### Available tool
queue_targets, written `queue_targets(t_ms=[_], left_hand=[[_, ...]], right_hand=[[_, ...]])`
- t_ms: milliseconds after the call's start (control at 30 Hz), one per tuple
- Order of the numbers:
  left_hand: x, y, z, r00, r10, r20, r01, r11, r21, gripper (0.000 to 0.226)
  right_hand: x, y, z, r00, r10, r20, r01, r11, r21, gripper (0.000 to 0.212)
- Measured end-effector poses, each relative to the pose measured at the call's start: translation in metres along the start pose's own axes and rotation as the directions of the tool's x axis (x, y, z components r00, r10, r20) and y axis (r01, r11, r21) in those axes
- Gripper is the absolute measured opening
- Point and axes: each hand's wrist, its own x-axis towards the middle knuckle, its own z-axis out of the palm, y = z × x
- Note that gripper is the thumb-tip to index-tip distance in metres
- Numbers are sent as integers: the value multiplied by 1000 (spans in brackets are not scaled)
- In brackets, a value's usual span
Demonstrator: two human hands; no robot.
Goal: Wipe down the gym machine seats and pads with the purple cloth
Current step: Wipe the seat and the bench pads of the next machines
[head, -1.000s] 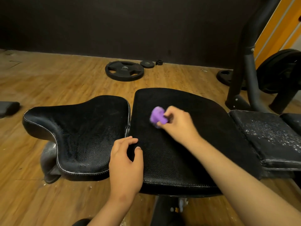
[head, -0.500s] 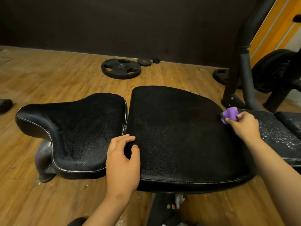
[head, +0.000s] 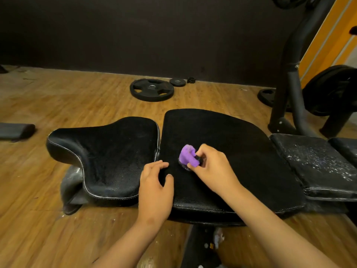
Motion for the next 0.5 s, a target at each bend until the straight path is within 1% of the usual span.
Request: queue_targets(t_ms=[67,100,133,200,267,367,433,500], left_hand=[[8,1,-11,996,11,85,-14,999,37,22],[14,2,-20,993,25,113,-31,998,55,20],[21,2,-32,990,51,128,-62,995,84,18],[36,-1,-61,981,131,146,-159,966,203,17],[49,-8,-92,960,200,194,-258,902,347,17],[62,-21,-127,919,250,303,-379,771,512,16],[70,-28,-135,886,295,357,-458,676,577,20],[77,-31,-131,852,351,389,-523,616,589,29]], right_hand=[[0,-7,1,999,2,48,-3,1000,24,22],[2,-8,1,999,13,49,-16,998,61,21],[4,-10,2,999,27,38,-31,993,111,20],[9,-15,5,999,47,13,-49,976,211,17],[17,-23,11,999,54,-6,-51,963,263,15],[39,-39,25,998,56,-18,-49,958,284,14],[58,-48,37,997,81,-12,-76,965,252,14],[79,-54,51,995,96,-31,-89,979,185,14]])
